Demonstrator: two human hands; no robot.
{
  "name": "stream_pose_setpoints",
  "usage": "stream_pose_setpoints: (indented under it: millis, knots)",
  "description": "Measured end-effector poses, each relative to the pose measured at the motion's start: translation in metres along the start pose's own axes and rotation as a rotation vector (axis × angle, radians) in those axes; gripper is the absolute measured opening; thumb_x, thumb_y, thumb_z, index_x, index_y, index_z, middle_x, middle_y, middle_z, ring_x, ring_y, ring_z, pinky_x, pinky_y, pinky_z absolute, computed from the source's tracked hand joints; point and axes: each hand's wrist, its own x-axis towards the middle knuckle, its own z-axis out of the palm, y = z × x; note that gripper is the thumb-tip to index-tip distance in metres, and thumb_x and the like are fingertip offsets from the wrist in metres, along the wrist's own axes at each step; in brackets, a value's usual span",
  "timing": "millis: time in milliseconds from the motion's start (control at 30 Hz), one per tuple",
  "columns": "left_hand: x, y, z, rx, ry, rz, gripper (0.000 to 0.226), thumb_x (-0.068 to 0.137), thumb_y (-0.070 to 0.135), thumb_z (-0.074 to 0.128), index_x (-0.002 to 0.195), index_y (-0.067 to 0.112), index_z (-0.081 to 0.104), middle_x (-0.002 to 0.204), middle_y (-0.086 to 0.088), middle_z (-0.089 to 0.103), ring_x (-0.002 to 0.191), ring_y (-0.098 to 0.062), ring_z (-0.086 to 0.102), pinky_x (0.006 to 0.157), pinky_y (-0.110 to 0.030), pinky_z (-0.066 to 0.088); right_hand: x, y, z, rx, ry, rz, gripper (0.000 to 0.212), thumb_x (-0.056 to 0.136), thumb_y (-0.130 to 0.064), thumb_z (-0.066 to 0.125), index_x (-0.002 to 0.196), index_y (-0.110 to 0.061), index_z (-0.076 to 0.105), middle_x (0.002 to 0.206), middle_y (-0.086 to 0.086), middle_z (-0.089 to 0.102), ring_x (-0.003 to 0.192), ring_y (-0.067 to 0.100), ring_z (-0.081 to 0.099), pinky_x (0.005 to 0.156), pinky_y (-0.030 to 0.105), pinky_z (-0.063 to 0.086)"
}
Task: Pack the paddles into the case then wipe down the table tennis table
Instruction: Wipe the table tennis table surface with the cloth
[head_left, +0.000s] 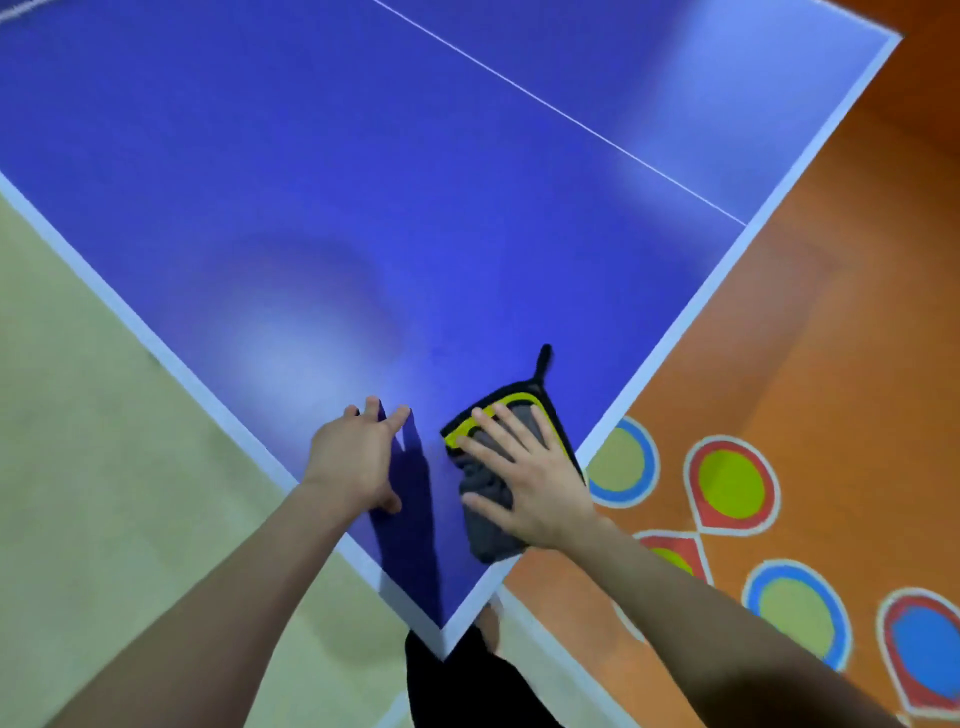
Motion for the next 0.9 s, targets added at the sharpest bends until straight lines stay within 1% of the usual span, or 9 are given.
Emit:
stream_pose_setpoints:
  millis: [100,267,333,400,500,567,633,767,900]
  knots:
    - [0.01,-0.021,-0.018,0.035,0.034,0.113,0.096,0.071,0.052,0.088,0.155,0.041,0.043,0.132,0.007,0.061,0.113,-0.025,0.066,0.079,-0.034,0.052,0.052,0.057,-0.004,-0.062,0.082,0.375,0.074,0.105,-0.08,0.036,0.168,-0.04,0.037,0.182,-0.007,0.018,0.17,0.018,0.007,0.133,0.064,0.01]
    - [0.033,-0.074,-0.036,-0.012,0.117,0.187,0.082,0.086,0.045,0.078,0.159,0.042,0.041,0.143,0.012,0.058,0.134,-0.017,0.055,0.091,-0.033,0.051,0.128,0.074,0.002,-0.038,0.193,0.822,0.073,0.105,-0.074,0.035,0.166,-0.034,0.041,0.181,0.0,0.021,0.169,0.025,0.009,0.133,0.066,0.003]
    - [0.053,-0.096,-0.042,-0.011,0.095,0.212,0.089,0.083,0.045,0.082,0.16,0.039,0.039,0.151,0.012,0.05,0.14,-0.017,0.047,0.096,-0.036,0.052,0.131,0.036,0.01,-0.063,0.216,0.827,0.072,0.106,-0.07,0.038,0.166,-0.03,0.042,0.181,0.004,0.021,0.17,0.027,0.008,0.133,0.067,0.004]
    - [0.079,-0.114,-0.051,0.044,0.071,0.251,0.107,0.074,0.048,0.089,0.164,0.037,0.033,0.162,0.007,0.039,0.148,-0.02,0.038,0.103,-0.039,0.051,0.115,-0.024,0.02,-0.071,0.177,0.692,0.071,0.107,-0.068,0.04,0.168,-0.031,0.04,0.182,0.003,0.018,0.17,0.026,0.006,0.133,0.066,0.006]
    - [0.121,-0.133,-0.069,0.132,0.04,0.262,0.142,0.061,0.059,0.096,0.171,0.038,0.008,0.176,-0.007,0.011,0.164,-0.029,0.011,0.119,-0.047,0.039,0.085,-0.103,0.029,-0.004,0.113,0.515,0.07,0.108,-0.069,0.043,0.168,-0.032,0.041,0.183,-0.001,0.015,0.17,0.023,0.006,0.132,0.066,0.013]
    - [0.15,-0.137,-0.082,0.188,0.003,0.27,0.159,0.056,0.065,0.097,0.169,0.04,-0.011,0.178,-0.011,-0.009,0.165,-0.035,-0.006,0.127,-0.053,0.028,0.076,-0.112,0.028,0.007,0.095,0.485,0.07,0.107,-0.07,0.046,0.167,-0.034,0.042,0.182,-0.004,0.017,0.17,0.021,0.008,0.132,0.065,0.015]
    - [0.17,-0.136,-0.09,0.227,-0.046,0.299,0.166,0.052,0.067,0.098,0.166,0.042,-0.02,0.177,-0.011,-0.016,0.164,-0.038,-0.01,0.128,-0.058,0.023,0.088,-0.087,0.024,-0.023,0.109,0.521,0.07,0.107,-0.071,0.047,0.167,-0.035,0.043,0.182,-0.005,0.018,0.17,0.019,0.009,0.132,0.065,0.016]
    - [0.183,-0.133,-0.087,0.247,-0.065,0.367,0.167,0.051,0.061,0.101,0.167,0.04,-0.018,0.176,-0.014,-0.011,0.163,-0.039,0.002,0.122,-0.049,0.036,0.17,0.01,0.018,-0.066,0.199,0.826,0.074,0.105,-0.074,0.04,0.168,-0.036,0.039,0.182,-0.003,0.02,0.17,0.021,0.008,0.134,0.063,0.006]
    - [0.18,-0.136,-0.087,0.295,-0.004,0.416,0.162,0.054,0.065,0.098,0.168,0.041,-0.014,0.176,-0.009,-0.005,0.16,-0.032,0.016,0.103,-0.041,0.048,0.247,0.079,0.009,-0.017,0.194,1.029,0.079,0.103,-0.076,0.028,0.169,-0.034,0.036,0.182,0.001,0.019,0.17,0.025,0.006,0.132,0.066,0.001]
